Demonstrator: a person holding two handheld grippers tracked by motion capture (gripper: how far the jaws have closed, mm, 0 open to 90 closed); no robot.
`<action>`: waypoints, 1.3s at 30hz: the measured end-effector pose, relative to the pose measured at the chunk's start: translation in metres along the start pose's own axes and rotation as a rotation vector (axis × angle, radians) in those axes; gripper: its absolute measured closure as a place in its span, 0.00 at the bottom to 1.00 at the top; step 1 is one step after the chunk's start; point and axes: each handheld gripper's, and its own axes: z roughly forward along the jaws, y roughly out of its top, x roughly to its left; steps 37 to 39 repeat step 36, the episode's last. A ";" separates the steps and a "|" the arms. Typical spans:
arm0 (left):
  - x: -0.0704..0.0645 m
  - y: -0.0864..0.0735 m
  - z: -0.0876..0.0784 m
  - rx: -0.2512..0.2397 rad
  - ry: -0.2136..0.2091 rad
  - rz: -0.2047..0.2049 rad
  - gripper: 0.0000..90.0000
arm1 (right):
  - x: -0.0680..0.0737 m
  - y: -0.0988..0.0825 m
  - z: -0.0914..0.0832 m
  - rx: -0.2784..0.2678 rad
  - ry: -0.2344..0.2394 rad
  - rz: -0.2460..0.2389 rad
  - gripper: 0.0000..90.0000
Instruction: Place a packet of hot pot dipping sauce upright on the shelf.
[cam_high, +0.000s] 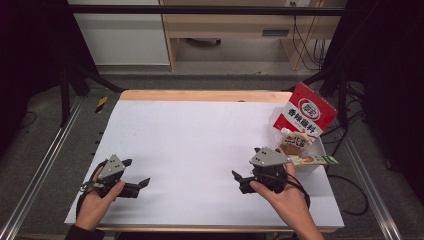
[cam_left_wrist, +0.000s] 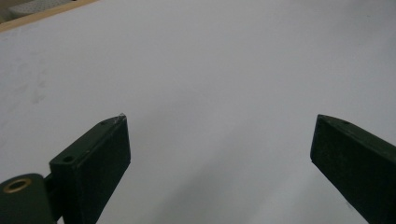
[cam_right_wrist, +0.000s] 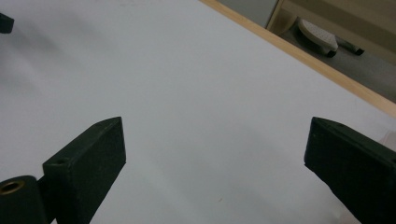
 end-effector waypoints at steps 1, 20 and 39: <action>0.000 0.000 0.000 0.001 0.002 0.001 0.05 | 0.001 -0.003 0.002 0.006 -0.001 0.006 0.07; 0.003 -0.002 0.001 0.011 0.049 -0.012 0.05 | -0.004 -0.043 0.054 0.039 -0.066 0.148 0.08; 0.003 -0.004 0.006 0.048 0.084 -0.013 0.05 | 0.013 -0.065 0.057 0.054 -0.081 0.179 0.09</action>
